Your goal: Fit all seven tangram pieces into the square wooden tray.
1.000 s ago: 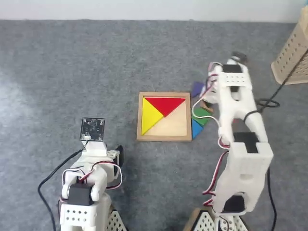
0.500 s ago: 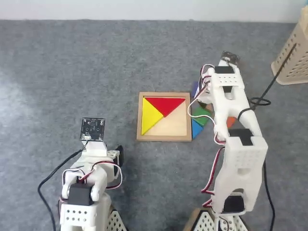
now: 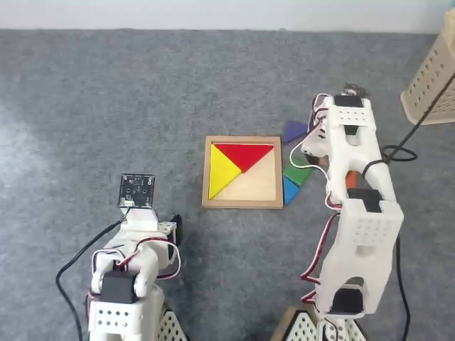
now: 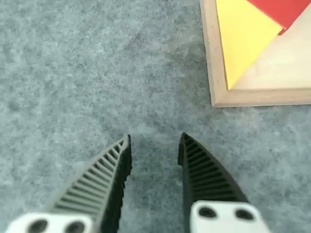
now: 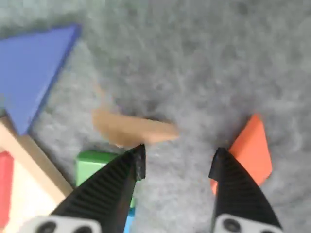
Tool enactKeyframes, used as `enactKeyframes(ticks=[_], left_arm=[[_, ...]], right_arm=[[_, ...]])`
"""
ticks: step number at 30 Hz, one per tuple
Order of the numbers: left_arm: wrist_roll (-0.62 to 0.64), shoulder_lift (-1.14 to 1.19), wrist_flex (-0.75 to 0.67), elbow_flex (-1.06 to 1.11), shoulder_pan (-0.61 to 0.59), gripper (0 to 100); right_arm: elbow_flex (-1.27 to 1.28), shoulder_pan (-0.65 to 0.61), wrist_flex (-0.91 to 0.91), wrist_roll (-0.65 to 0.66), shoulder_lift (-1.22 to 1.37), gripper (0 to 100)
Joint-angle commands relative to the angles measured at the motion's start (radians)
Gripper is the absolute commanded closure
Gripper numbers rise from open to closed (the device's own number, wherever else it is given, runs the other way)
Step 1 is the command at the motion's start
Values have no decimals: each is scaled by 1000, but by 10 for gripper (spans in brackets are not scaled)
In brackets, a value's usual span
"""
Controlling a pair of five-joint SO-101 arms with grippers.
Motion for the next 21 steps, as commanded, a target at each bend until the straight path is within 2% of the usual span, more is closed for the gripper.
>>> enactKeyframes(ticks=[1, 7, 13, 21], left_arm=[[6, -20, -6, -2, -3, 848], [6, -20, -6, -2, -3, 848], [6, -20, -6, -2, -3, 848], [6, -20, -6, -2, -3, 848]], right_arm=[[-46, 35, 41, 29, -7, 768], [3, 70, 90, 71, -107, 768], [181, 79, 30, 104, -257, 768], [377, 99, 28, 81, -509, 768]])
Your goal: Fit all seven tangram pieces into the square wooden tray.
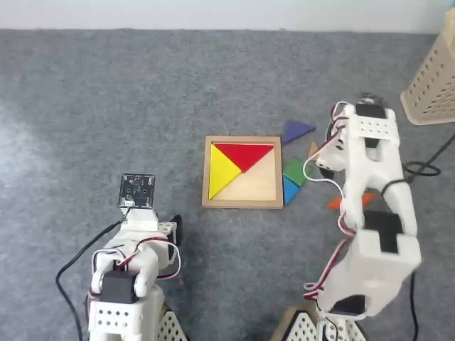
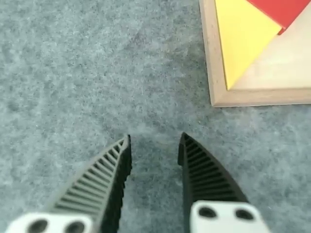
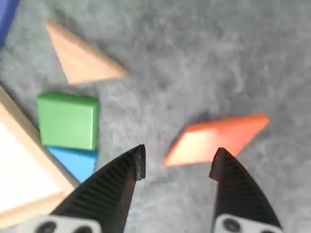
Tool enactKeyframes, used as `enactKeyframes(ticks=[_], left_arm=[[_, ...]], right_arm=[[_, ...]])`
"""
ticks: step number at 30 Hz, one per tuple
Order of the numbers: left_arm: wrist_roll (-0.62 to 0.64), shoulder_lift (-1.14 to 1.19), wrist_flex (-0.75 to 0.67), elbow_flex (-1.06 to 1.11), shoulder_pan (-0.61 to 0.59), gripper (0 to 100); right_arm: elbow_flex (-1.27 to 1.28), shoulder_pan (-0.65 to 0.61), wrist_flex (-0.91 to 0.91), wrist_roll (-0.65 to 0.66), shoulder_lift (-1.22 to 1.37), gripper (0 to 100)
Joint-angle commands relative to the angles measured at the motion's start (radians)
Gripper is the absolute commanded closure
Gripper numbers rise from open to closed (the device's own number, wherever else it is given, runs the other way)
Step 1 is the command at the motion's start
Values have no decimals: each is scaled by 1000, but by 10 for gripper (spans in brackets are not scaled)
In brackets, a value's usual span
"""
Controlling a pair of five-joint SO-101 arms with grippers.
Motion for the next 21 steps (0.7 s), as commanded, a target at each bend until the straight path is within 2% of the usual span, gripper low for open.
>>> enactKeyframes(ticks=[1, 3, 6, 9, 21], left_arm=[[6, -20, -6, -2, -6, 848], [6, -20, -6, -2, -6, 848], [6, -20, -6, -2, -6, 848], [6, -20, -6, -2, -6, 848], [6, -20, -6, -2, -6, 848]], right_arm=[[83, 19, -15, -23, -174, 768], [155, 25, -61, -57, -213, 768], [244, 101, -173, -123, -203, 768], [269, 148, -168, -180, -189, 768], [218, 151, -186, -187, -4, 768]])
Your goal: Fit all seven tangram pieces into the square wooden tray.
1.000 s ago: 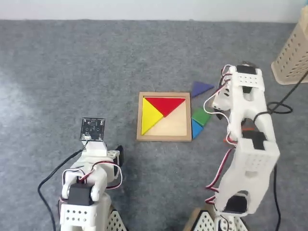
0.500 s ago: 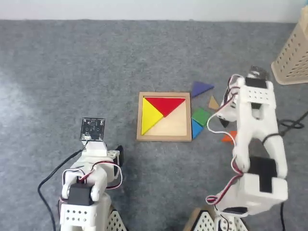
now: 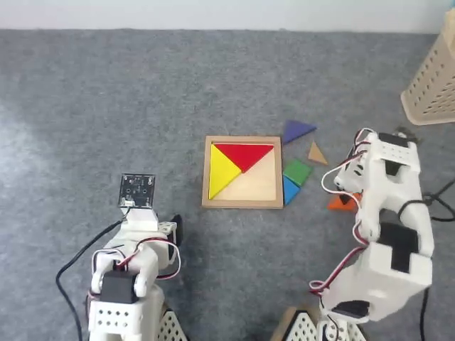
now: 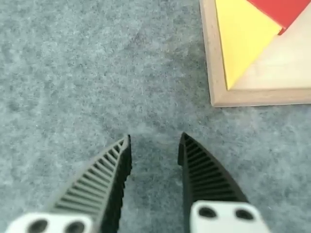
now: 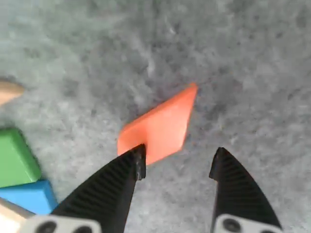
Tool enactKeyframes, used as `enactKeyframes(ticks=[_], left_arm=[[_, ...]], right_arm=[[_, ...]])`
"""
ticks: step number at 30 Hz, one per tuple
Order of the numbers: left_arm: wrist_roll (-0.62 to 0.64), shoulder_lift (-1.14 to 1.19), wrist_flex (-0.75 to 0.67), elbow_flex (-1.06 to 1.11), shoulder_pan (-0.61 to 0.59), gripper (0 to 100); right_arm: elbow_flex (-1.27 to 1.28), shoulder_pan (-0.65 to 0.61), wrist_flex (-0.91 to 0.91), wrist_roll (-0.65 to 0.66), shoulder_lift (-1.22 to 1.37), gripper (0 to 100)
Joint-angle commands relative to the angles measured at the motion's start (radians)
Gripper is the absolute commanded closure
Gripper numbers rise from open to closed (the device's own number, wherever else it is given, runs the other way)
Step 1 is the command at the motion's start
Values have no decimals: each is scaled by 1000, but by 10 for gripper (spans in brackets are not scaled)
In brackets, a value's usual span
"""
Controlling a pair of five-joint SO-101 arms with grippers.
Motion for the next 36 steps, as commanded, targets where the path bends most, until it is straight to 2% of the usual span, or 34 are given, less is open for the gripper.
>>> enactKeyframes(ticks=[1, 5, 15, 31, 36], left_arm=[[6, -20, -6, -2, -6, 848], [6, -20, -6, -2, -6, 848], [6, -20, -6, -2, -6, 848], [6, -20, -6, -2, -6, 848], [6, -20, -6, -2, -6, 848]], right_arm=[[-66, 5, -10, -18, 48, 768], [-103, 4, -4, -18, 91, 768], [-166, -99, -13, -18, 102, 768], [-267, -102, -31, -11, 104, 771], [-261, -68, -13, -15, 96, 769]])
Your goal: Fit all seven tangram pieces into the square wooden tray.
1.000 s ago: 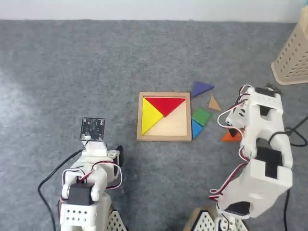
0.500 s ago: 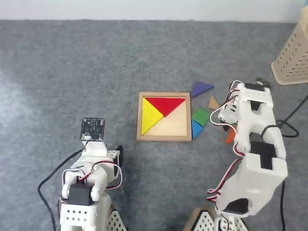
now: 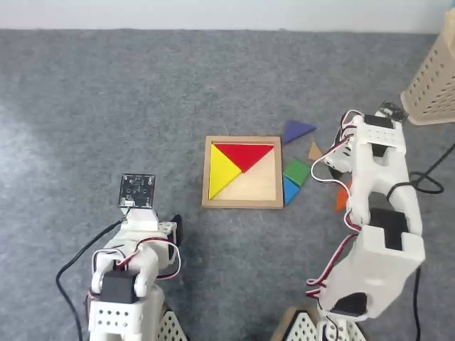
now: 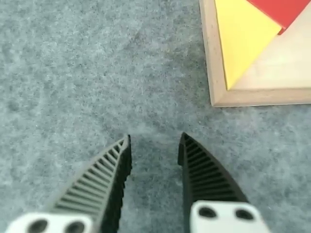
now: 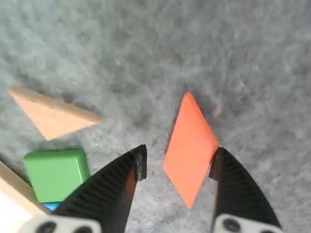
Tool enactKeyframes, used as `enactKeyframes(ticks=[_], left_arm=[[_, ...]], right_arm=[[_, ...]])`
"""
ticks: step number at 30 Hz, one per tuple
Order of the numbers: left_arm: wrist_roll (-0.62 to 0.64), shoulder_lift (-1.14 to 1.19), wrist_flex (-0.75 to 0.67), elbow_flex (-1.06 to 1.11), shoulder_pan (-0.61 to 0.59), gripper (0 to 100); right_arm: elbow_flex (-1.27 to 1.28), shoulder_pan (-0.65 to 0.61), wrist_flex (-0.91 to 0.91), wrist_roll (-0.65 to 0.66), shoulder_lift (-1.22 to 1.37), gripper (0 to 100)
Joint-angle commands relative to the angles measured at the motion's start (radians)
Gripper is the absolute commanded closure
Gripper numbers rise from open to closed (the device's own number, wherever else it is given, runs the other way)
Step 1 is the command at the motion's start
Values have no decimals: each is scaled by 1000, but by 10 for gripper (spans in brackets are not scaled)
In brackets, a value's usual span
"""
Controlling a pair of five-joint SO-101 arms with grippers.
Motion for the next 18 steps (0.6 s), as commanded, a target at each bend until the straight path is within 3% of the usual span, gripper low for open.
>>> enactKeyframes(ticks=[1, 7, 18], left_arm=[[6, -20, -6, -2, -6, 848], [6, -20, -6, -2, -6, 848], [6, -20, -6, -2, -6, 848]], right_arm=[[-46, 41, 27, -17, -12, 768], [9, 125, 1, 0, -5, 768], [44, -74, -41, 51, -4, 770]])
